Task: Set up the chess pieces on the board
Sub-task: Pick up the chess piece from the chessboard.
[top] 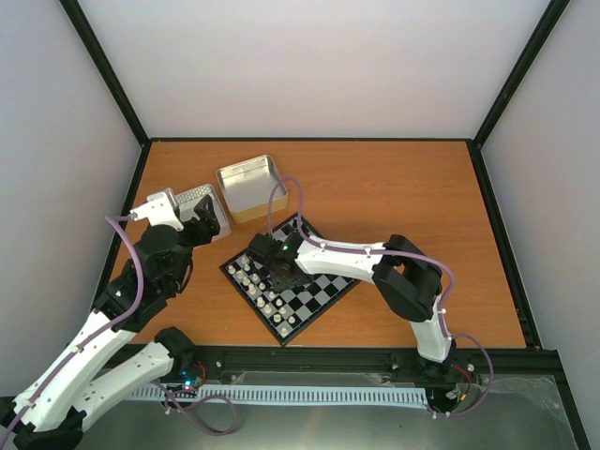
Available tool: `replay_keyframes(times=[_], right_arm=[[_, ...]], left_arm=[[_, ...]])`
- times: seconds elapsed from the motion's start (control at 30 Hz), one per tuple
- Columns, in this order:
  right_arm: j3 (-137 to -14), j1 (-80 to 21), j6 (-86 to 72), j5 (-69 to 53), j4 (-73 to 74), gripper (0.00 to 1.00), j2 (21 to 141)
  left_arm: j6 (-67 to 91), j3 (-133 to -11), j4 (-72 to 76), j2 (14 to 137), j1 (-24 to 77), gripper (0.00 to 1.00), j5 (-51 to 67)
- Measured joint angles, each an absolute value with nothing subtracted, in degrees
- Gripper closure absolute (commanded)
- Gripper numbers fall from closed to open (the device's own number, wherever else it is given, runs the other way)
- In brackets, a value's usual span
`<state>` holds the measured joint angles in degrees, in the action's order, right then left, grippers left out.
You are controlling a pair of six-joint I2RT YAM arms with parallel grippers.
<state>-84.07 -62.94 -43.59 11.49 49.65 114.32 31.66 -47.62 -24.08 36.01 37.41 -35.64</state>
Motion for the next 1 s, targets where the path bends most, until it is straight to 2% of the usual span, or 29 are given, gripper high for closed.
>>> replay_keyframes(times=[0.53,0.9,1.0], right_arm=[[-78.6,-63.0,-44.0,10.5,48.4,0.64,111.7],[-76.9,-62.9,-39.8,8.1,46.0,0.83,110.7],[-76.4,-63.0,-39.1,8.1,45.5,0.84,110.3]], left_arm=[[31.7,-46.9,-22.9,37.7,37.4,0.14,-35.4],[32.1,-46.6,-22.7,38.0,37.4,0.14,-34.2],[32.3,-46.6,-22.7,38.1,37.4,0.14,-34.1]])
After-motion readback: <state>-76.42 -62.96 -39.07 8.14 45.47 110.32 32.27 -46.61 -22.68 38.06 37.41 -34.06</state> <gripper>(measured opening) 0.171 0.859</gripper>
